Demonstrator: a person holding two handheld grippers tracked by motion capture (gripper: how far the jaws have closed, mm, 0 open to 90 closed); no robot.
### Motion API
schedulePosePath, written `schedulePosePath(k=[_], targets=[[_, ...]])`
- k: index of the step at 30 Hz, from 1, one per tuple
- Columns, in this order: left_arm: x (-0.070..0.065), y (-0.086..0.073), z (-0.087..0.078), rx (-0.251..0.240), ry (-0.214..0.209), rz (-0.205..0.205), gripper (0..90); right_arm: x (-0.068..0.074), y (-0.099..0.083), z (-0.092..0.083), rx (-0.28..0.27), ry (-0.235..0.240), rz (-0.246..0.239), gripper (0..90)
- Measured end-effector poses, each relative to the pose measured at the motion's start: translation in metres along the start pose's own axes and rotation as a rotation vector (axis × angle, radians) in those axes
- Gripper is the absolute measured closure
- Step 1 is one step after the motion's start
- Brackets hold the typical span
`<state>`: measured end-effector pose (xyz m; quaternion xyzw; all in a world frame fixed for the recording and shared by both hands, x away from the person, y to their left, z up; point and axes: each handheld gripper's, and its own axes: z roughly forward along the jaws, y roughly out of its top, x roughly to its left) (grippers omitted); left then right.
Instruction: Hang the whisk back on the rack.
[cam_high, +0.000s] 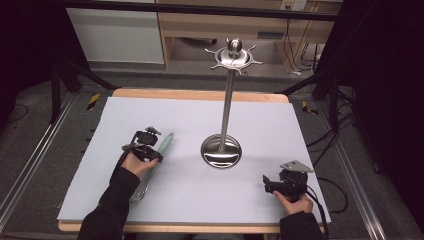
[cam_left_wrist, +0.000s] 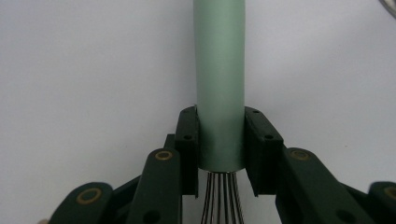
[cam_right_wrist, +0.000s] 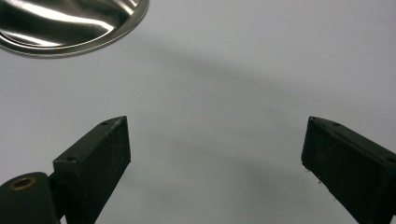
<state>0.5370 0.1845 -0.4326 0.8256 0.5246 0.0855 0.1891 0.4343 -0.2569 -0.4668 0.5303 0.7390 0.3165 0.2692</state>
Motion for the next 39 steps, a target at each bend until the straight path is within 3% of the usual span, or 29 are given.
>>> schedulePosePath(k=[11, 24, 39], targets=[[-0.004, -0.010, -0.020, -0.096, -0.027, 0.014, 68.8, 0.000, 0.000, 0.000, -0.001, 0.001, 0.003, 8.5], [-0.005, -0.033, -0.054, -0.292, -0.060, 0.011, 68.9, 0.000, 0.000, 0.000, -0.002, -0.002, 0.004, 8.5], [-0.001, -0.062, -0.079, -0.474, -0.066, 0.001, 68.9, 0.000, 0.000, 0.000, 0.001, -0.005, 0.000, 8.5]])
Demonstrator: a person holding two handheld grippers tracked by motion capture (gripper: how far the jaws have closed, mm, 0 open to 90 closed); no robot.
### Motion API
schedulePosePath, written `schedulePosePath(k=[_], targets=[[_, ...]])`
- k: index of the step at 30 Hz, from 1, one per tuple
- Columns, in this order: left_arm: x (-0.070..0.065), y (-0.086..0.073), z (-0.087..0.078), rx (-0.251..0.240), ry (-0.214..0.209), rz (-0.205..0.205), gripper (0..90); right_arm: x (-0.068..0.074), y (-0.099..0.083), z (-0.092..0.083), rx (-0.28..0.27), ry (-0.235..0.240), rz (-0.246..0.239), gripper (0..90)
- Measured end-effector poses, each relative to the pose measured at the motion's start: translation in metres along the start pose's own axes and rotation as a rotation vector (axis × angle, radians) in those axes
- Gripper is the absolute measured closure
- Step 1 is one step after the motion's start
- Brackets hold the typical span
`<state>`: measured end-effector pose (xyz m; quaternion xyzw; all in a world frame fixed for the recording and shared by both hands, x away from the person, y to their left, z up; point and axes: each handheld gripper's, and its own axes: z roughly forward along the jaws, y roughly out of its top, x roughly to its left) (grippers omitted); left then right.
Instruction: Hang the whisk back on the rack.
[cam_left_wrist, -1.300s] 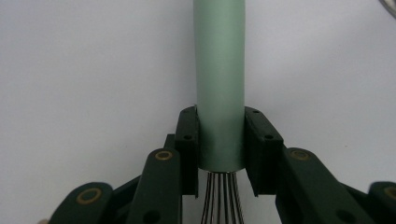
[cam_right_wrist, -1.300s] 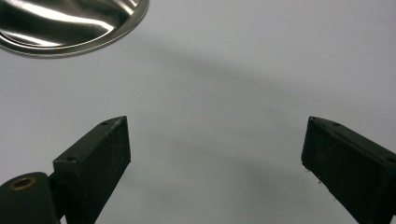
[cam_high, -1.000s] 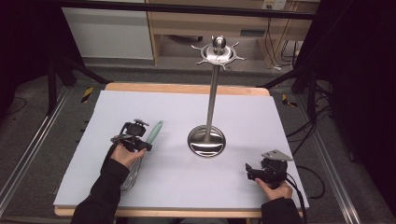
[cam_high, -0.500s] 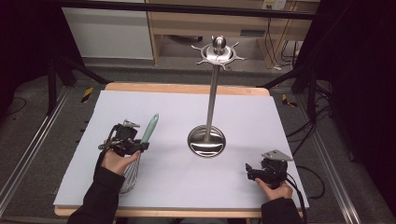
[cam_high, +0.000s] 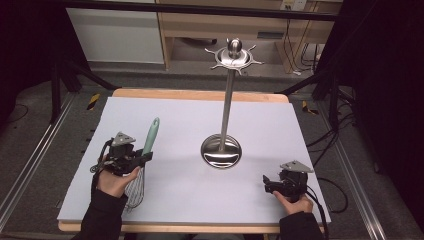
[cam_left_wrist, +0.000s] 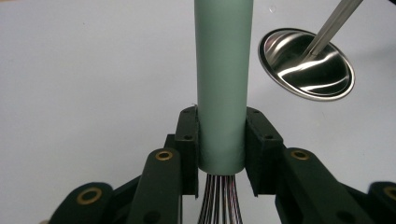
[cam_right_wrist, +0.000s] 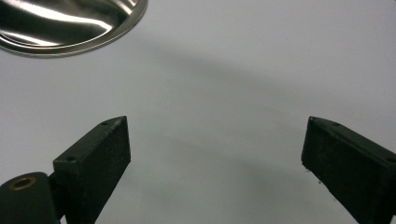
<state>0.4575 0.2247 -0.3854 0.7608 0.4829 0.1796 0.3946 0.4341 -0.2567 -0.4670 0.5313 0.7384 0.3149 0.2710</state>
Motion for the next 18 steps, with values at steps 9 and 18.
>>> schedulePosePath(k=[9, 18], targets=[[0.001, -0.003, -0.021, -0.101, 0.017, -0.006, 68.9, 0.001, 0.000, 0.000, -0.002, 0.003, 0.002, 8.5], [-0.002, -0.003, -0.038, -0.205, 0.032, 0.007, 69.0, 0.001, 0.000, 0.000, -0.003, 0.001, 0.000, 8.5]])
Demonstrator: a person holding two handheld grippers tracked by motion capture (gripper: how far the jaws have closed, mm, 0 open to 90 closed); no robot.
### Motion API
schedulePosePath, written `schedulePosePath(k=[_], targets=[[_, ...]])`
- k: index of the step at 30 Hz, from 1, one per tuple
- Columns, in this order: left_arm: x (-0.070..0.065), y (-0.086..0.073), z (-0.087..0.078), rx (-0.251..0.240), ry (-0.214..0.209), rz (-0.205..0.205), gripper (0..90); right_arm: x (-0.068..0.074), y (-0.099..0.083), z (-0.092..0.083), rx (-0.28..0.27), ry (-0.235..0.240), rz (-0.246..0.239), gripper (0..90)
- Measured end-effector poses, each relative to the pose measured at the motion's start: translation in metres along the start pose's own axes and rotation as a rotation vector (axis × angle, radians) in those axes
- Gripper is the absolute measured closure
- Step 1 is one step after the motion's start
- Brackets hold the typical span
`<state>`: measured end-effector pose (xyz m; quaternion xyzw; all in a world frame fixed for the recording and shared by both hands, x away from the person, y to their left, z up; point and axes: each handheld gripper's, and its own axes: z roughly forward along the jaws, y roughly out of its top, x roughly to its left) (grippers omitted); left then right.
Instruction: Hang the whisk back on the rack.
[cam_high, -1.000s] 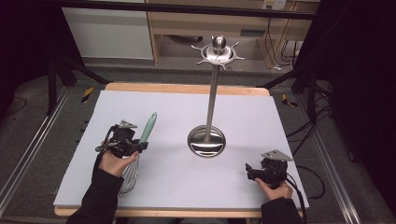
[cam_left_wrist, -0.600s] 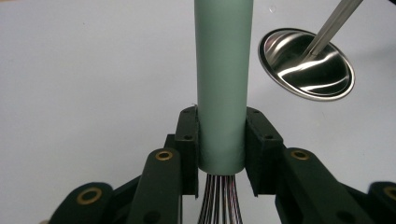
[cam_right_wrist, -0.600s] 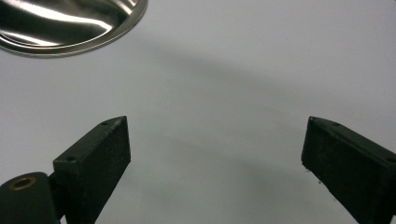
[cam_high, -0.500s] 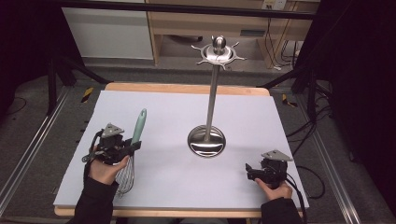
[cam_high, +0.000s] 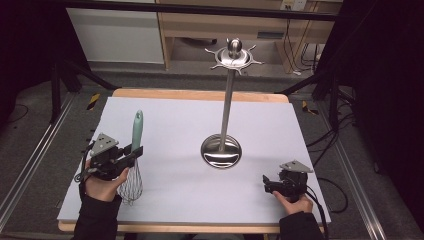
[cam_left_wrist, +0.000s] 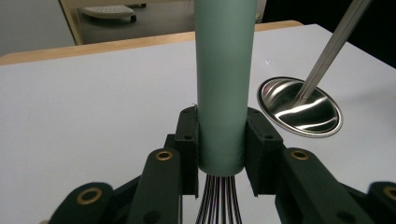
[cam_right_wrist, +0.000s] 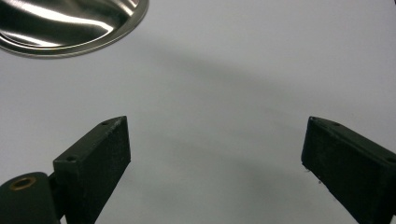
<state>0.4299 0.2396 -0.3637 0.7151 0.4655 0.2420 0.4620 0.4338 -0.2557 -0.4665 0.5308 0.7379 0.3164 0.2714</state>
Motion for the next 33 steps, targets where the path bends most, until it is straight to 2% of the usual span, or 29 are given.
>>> schedulePosePath(k=[7, 13, 21, 33], targets=[[-0.003, 0.005, -0.008, -0.046, -0.006, 0.007, 68.9, 0.000, 0.000, 0.000, -0.004, -0.002, 0.000, 8.5], [-0.007, 0.016, -0.013, -0.080, -0.016, 0.025, 68.9, 0.000, 0.001, 0.000, -0.010, -0.004, 0.001, 8.5], [-0.018, 0.033, -0.013, -0.129, -0.073, 0.041, 68.9, 0.001, 0.001, -0.001, -0.017, -0.005, 0.001, 8.4], [-0.040, 0.062, -0.013, -0.173, -0.119, 0.090, 68.8, 0.002, 0.002, -0.001, -0.025, -0.008, 0.006, 8.4]])
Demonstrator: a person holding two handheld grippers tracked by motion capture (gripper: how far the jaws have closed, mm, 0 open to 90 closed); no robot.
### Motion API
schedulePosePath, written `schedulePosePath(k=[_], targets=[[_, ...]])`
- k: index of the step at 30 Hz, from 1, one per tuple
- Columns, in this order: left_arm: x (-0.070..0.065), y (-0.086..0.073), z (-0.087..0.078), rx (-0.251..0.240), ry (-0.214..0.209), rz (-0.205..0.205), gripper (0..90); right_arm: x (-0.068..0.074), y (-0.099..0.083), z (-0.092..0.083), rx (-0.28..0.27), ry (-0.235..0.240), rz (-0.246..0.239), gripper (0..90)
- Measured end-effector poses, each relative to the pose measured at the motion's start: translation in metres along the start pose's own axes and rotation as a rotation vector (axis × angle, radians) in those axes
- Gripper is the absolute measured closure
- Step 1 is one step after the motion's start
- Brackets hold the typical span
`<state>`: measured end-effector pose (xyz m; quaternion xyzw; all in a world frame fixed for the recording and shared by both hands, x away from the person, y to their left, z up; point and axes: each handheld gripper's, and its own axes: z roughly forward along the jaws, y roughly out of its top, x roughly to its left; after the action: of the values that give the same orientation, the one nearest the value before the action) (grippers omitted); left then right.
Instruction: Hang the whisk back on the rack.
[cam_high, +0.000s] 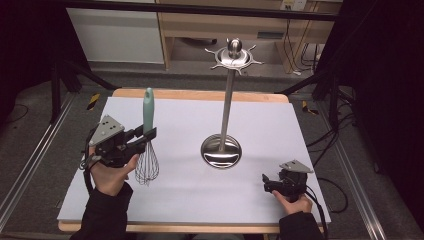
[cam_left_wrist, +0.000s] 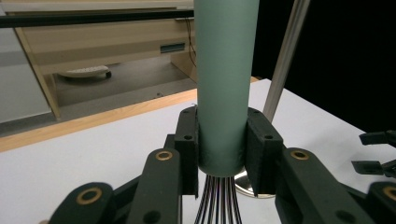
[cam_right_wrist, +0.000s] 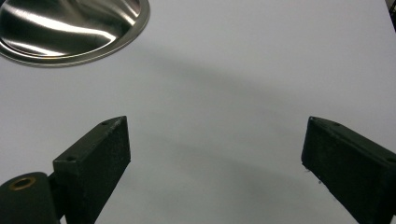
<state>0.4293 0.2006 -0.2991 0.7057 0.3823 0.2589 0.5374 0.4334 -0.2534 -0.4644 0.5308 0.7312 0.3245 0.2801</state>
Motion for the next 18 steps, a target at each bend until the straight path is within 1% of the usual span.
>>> schedulePosePath(k=[3, 9, 15, 18], targets=[[-0.004, 0.005, 0.004, 0.002, -0.010, 0.013, 68.9, 0.000, 0.000, 0.000, -0.002, 0.000, 0.000, 8.4], [-0.013, 0.014, 0.012, 0.000, -0.039, 0.024, 68.8, 0.000, 0.000, 0.000, 0.000, 0.000, -0.003, 8.4], [-0.018, 0.024, 0.019, -0.013, -0.054, 0.065, 68.9, -0.001, 0.000, 0.000, -0.004, 0.003, 0.001, 8.4], [-0.021, 0.028, 0.024, -0.014, -0.065, 0.060, 68.9, -0.001, 0.000, 0.000, -0.006, 0.000, 0.003, 8.3]])
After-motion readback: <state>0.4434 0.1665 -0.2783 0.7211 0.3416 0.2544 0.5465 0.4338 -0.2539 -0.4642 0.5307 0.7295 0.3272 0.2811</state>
